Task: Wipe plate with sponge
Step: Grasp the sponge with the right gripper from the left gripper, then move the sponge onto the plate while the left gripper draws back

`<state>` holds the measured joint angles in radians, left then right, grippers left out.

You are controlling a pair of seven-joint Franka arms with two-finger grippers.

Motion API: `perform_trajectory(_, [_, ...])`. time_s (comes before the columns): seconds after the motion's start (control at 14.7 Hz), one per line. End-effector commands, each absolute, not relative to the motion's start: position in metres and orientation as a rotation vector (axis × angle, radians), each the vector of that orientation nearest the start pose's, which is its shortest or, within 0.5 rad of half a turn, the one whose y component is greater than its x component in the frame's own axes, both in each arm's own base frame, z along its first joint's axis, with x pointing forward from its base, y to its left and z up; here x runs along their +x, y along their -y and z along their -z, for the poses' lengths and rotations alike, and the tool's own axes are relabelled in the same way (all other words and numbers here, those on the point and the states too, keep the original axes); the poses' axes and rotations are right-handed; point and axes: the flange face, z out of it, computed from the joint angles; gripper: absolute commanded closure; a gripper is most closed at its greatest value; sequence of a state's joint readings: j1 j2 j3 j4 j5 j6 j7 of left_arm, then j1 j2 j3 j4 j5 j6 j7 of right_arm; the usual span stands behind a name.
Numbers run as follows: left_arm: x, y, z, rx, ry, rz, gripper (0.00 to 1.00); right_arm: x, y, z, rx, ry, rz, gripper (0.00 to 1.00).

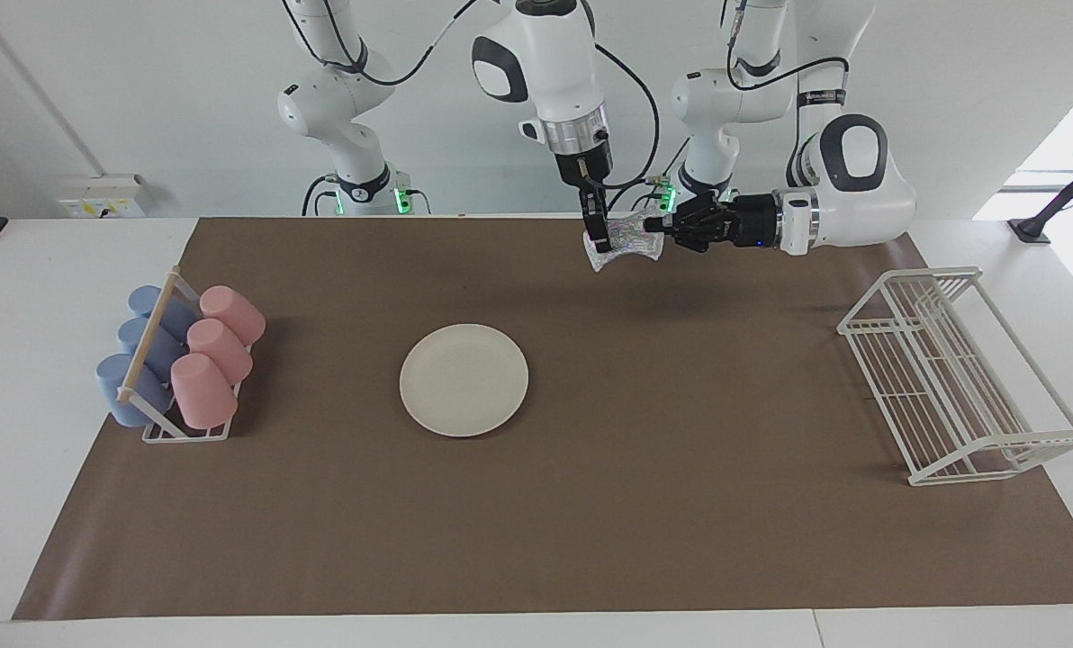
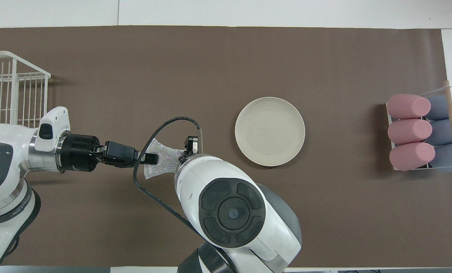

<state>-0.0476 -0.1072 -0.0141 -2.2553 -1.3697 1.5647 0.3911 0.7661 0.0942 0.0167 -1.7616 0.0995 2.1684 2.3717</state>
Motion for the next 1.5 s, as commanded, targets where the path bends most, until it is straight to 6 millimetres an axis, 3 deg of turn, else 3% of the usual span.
perform_trajectory(0.0, [0.461,0.133,-0.450,1.723,-0.005,0.270,1.00,0.436,-0.434,-0.537,-1.945,-2.039,-0.122,1.00])
perform_trajectory(0.61, [0.460,0.135,-0.452,1.724,0.013,0.285,1.00,0.439,-0.430,-0.536,-2.000,-1.987,-0.106,1.00])
perform_trajectory(0.68, [0.459,0.134,-0.451,1.743,0.025,0.293,0.83,0.440,-0.429,-0.536,-2.000,-1.987,-0.105,1.00])
perform_trajectory(0.75, [0.458,0.134,-0.452,1.759,0.033,0.301,0.24,0.440,-0.429,-0.536,-2.000,-1.987,-0.105,1.00])
perform_trajectory(0.82, [0.457,0.133,-0.452,1.761,0.036,0.308,0.00,0.440,-0.429,-0.536,-2.000,-1.987,-0.105,1.00])
perform_trajectory(1.09, [0.457,0.126,-0.455,1.834,0.066,0.329,0.00,0.439,-0.428,-0.535,-2.024,-1.970,-0.101,1.00])
perform_trajectory(1.16, [0.459,0.123,-0.460,1.865,0.062,0.339,0.00,0.440,-0.422,-0.526,-2.078,-1.945,-0.091,1.00])
perform_trajectory(1.3, [0.468,0.107,-0.470,1.958,0.058,0.341,0.00,0.450,-0.380,-0.505,-2.234,-1.873,-0.059,1.00])
perform_trajectory(1.43, [0.475,0.097,-0.484,2.060,0.043,0.342,0.00,0.466,-0.356,-0.497,-2.288,-1.815,-0.036,1.00])
